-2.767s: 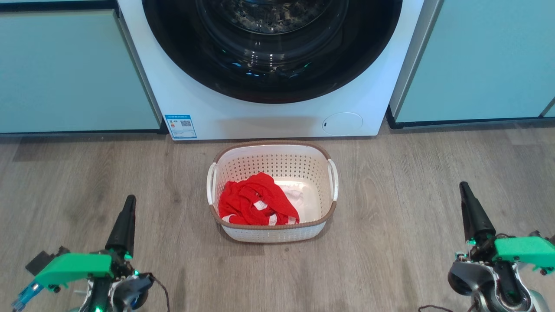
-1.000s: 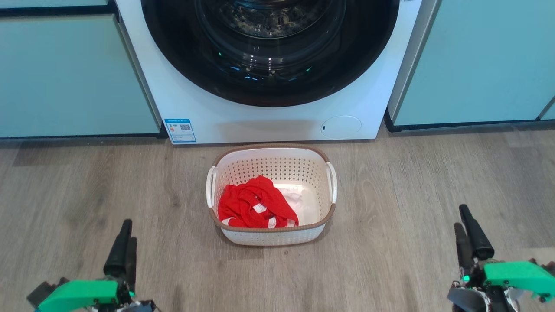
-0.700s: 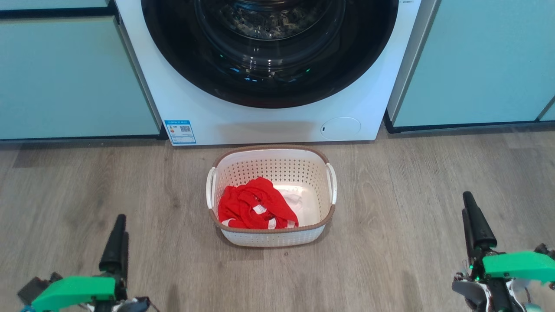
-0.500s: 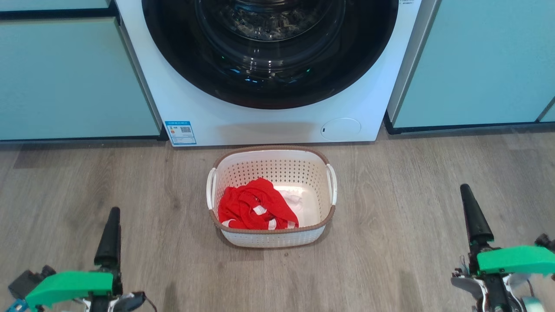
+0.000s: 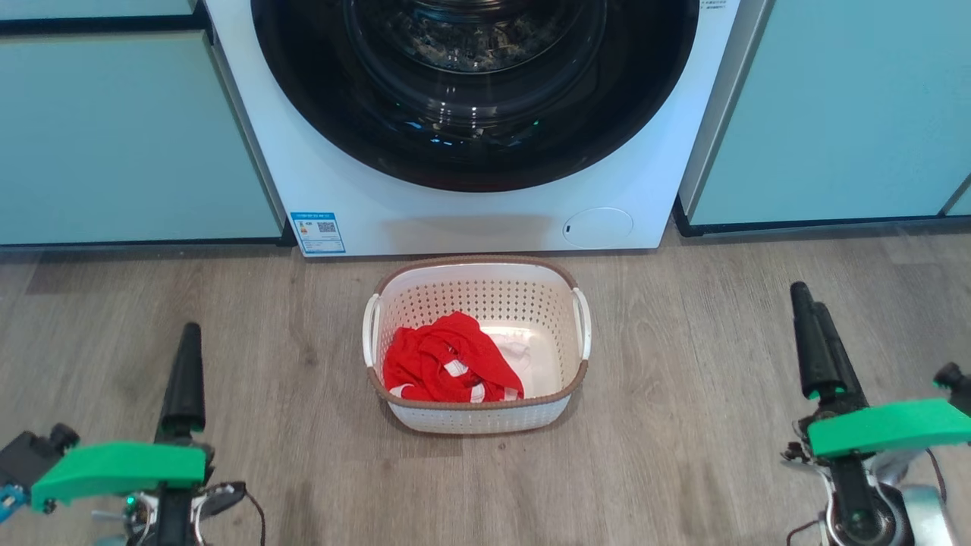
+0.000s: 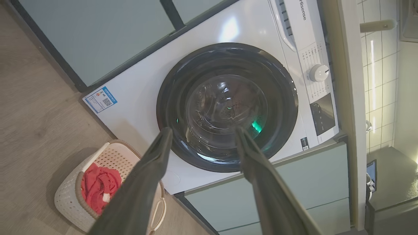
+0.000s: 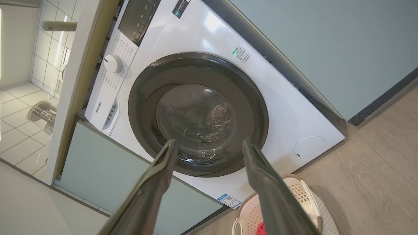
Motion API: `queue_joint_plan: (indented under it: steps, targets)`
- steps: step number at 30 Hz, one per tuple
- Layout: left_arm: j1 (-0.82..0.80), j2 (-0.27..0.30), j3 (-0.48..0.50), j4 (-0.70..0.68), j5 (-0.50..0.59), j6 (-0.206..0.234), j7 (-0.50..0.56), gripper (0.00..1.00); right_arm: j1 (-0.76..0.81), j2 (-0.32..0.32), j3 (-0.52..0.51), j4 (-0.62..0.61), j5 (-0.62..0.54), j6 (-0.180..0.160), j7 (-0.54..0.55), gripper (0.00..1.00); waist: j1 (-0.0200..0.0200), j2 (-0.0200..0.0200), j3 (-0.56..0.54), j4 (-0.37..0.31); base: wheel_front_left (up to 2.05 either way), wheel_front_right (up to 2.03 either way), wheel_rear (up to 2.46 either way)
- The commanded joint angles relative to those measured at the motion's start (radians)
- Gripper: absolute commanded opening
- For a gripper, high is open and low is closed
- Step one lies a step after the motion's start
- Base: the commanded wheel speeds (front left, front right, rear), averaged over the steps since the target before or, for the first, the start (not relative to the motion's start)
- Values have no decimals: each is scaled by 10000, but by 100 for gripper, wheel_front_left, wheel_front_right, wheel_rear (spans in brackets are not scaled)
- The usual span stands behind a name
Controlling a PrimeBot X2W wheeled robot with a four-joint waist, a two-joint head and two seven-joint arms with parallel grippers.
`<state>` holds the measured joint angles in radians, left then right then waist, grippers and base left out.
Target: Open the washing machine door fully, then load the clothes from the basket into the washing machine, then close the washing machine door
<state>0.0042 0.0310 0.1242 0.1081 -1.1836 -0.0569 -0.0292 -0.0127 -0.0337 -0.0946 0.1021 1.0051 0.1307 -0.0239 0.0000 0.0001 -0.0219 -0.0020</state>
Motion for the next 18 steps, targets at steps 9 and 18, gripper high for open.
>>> queue_joint_plan:
  steps: [9,18]
  targets:
    - [-592,108,-182,-1539,1723,772,-355,100,-665,-101,311,-1046,-1904,0,-384,100,0,-1,48,40,0,0,0]
    - [-641,120,-1008,-2448,3763,1295,-619,100,-642,-110,459,-1381,-3122,0,-651,100,0,-1,55,60,0,0,0]
